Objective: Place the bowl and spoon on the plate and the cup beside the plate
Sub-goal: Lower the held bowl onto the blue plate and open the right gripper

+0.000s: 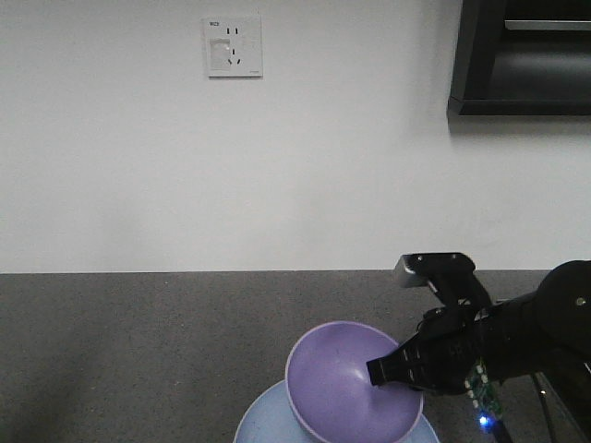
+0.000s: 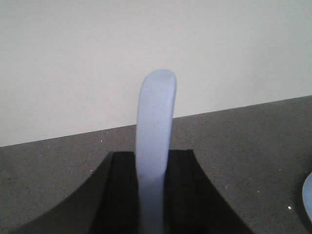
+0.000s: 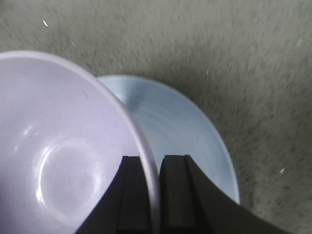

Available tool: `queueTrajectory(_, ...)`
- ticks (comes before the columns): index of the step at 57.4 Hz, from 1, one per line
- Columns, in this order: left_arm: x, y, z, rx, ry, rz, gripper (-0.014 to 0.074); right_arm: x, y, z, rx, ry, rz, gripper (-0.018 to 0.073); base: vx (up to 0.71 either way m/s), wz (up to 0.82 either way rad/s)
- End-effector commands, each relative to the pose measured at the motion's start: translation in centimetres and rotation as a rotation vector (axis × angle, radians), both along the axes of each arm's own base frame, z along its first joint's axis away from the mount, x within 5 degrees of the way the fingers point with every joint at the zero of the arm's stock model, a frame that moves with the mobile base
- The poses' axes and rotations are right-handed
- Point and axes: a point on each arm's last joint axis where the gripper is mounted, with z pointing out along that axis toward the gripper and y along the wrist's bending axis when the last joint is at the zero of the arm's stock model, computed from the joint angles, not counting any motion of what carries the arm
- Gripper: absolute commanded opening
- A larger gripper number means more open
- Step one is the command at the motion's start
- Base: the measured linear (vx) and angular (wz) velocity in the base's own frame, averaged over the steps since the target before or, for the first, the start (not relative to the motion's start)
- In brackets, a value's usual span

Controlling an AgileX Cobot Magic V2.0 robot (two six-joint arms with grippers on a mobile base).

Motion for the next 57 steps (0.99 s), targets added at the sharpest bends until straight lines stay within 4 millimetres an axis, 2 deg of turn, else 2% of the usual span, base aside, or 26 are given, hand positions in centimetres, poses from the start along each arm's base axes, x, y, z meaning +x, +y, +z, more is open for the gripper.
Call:
queueTrajectory(1,-0.1,0.0,1.5,-0.022,-0.103,0.006,-0.0006,0.6,0.2,0.9,0.032,-0.034,-0.023,-0.0002,0.00,0.00)
queueTrajectory(15,-0.1,0.0,1.5,-0.022,-0.103,0.006,-0.0006,1.7,0.4,-1.5,0.014,0.024,-0.027,0.0017,0.00,0.00)
queueTrajectory(30,-0.1,0.0,1.5,-0.022,-0.103,0.006,-0.0006,2.0,0.4,-2.0,0.009,0.030,-0.031,0.0076,0.00,0.00)
queueTrajectory(41,-0.1,0.0,1.5,-0.022,-0.103,0.006,-0.0006,2.2,0.3,-1.9,0.011,0.015,-0.043,0.0174,0.00,0.00)
queueTrajectory(57,-0.1,0.0,1.5,-0.022,-0.103,0.006,-0.0006,2.1,0.3,-1.9,0.029,0.037,-0.065,0.0388,0.00,0.00)
